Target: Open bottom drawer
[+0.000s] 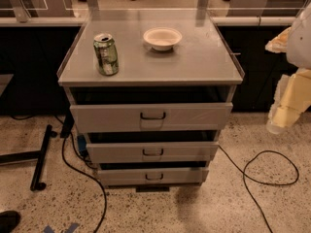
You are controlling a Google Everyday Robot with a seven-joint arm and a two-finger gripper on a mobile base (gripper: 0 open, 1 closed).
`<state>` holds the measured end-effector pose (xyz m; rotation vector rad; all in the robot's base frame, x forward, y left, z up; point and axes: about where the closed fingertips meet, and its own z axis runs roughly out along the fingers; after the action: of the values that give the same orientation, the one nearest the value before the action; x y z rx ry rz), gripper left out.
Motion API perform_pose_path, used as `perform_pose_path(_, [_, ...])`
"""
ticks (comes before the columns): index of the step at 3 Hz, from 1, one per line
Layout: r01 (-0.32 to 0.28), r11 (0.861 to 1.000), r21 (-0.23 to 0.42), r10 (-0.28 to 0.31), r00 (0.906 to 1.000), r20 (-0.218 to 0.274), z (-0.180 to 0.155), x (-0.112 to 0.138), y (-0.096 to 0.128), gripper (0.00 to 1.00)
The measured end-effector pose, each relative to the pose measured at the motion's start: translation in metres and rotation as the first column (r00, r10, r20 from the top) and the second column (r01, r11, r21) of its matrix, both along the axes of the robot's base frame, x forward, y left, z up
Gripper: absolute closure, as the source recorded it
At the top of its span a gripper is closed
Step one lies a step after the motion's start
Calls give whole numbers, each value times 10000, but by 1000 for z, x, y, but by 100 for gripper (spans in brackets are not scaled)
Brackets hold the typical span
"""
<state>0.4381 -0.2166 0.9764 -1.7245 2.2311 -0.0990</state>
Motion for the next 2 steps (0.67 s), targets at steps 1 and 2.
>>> perform_pose_path(1, [-7, 10000, 0, 7, 10000, 21, 0, 0, 0, 0])
perform_pose_path(2, [-132, 9999, -36, 132, 9999, 111, -11, -1, 8, 0])
